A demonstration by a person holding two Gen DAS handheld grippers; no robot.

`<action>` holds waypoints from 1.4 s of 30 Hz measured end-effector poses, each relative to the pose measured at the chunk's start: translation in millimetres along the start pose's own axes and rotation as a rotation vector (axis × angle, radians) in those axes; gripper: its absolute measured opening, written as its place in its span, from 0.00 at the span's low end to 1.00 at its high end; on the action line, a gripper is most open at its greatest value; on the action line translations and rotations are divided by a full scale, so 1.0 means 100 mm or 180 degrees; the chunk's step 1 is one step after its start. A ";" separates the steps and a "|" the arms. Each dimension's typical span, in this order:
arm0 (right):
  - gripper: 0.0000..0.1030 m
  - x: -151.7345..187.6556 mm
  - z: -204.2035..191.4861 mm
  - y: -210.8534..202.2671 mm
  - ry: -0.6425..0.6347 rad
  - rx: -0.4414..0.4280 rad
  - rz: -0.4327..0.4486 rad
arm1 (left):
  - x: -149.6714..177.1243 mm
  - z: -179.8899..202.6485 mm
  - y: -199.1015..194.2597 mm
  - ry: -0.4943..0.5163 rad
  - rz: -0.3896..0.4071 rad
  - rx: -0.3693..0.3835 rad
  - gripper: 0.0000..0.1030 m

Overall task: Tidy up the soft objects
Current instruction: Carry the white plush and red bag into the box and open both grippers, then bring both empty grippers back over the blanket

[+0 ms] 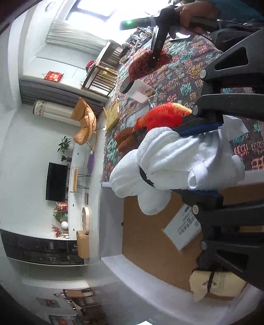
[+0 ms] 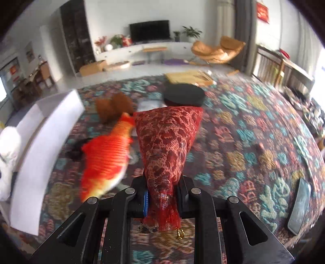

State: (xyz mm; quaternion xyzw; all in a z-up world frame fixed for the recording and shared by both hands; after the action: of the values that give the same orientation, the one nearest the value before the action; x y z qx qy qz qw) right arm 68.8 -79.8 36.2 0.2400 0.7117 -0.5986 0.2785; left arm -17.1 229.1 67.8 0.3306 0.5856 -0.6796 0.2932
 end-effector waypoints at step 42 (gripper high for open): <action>0.81 0.83 0.60 0.96 0.0466 0.0689 -0.0134 | 0.40 1.20 0.94 0.0715 -0.0334 0.0202 1.00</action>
State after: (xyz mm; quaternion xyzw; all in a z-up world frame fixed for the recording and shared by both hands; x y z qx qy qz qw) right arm 79.9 -122.5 -97.6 0.2967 0.6663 -0.6584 0.1857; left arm 19.5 96.2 -9.6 0.3827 0.6094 -0.6709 0.1792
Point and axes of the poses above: each gripper's, at about its wrist camera, not at the fingertips, and y roughly the way its jaws point, z to its right, x to its underside, the point moved 1 cm from there along y, roughly the way its jaws point, and after that the axes turned 6 degrees about y, right-handed, at the moved point
